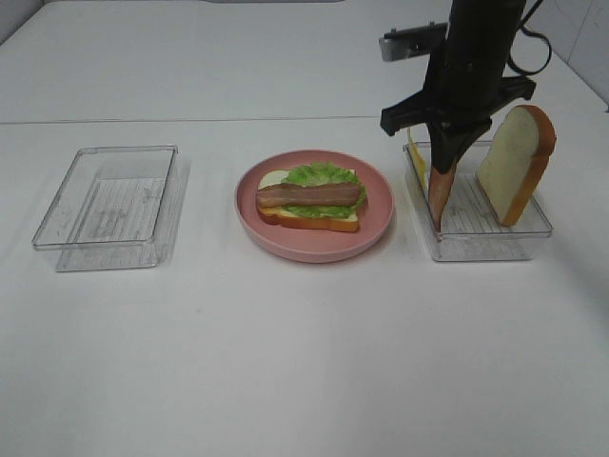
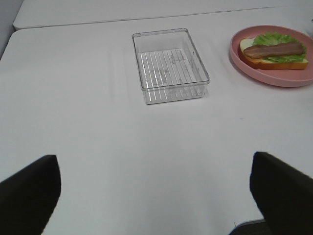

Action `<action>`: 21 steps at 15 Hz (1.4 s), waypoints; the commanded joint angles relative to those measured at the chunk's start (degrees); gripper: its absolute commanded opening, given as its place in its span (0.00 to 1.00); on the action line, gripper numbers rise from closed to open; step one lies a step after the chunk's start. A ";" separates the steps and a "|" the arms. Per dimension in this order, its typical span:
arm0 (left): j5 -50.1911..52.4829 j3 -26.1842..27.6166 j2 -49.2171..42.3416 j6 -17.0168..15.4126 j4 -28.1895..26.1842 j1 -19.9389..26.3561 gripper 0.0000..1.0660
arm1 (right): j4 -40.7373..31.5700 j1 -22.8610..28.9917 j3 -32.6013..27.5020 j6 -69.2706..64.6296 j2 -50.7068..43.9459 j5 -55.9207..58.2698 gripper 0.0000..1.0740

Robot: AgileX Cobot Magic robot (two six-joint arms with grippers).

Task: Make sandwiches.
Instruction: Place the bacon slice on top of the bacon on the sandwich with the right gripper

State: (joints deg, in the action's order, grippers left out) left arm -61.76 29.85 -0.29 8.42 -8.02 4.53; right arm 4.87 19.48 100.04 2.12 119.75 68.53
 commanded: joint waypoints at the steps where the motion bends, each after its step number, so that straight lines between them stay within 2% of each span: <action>1: 0.11 -0.06 -0.86 0.06 -0.46 0.00 0.96 | -0.40 0.00 6.82 0.46 -1.78 6.19 0.00; 3: 0.11 -0.06 -0.86 0.06 -0.46 0.00 0.96 | -3.38 0.74 11.40 0.46 -2.01 7.91 0.00; 5: 0.11 -0.06 -0.86 0.06 -0.46 0.00 0.96 | -4.47 2.64 12.83 0.46 -2.01 7.39 0.00; 7: 0.11 -0.06 -0.86 0.06 -0.46 0.00 0.96 | -4.87 7.45 12.89 0.29 -1.32 3.50 0.00; 8: 0.11 -0.06 -0.86 0.06 -0.46 0.00 0.96 | -4.87 8.19 12.89 0.11 -1.26 2.81 0.00; 9: 0.11 -0.06 -0.86 0.06 -0.46 0.00 0.96 | -7.22 11.17 12.89 0.11 0.11 -0.34 0.00; 11: 0.11 -0.06 -0.86 0.06 -0.46 0.00 0.96 | -9.97 12.66 12.89 0.69 1.32 -2.35 0.00; 15: 0.11 -0.06 -0.86 0.06 -0.46 0.00 0.96 | -15.64 13.29 12.89 3.32 4.98 -8.31 0.00; 21: 0.11 -0.06 -0.86 0.06 -0.46 0.00 0.96 | -16.33 13.12 12.89 5.21 8.48 -15.76 0.00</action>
State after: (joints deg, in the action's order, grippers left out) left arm -61.76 29.85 -0.29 8.48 -8.02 4.53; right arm -11.12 32.72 112.59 6.65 128.46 53.06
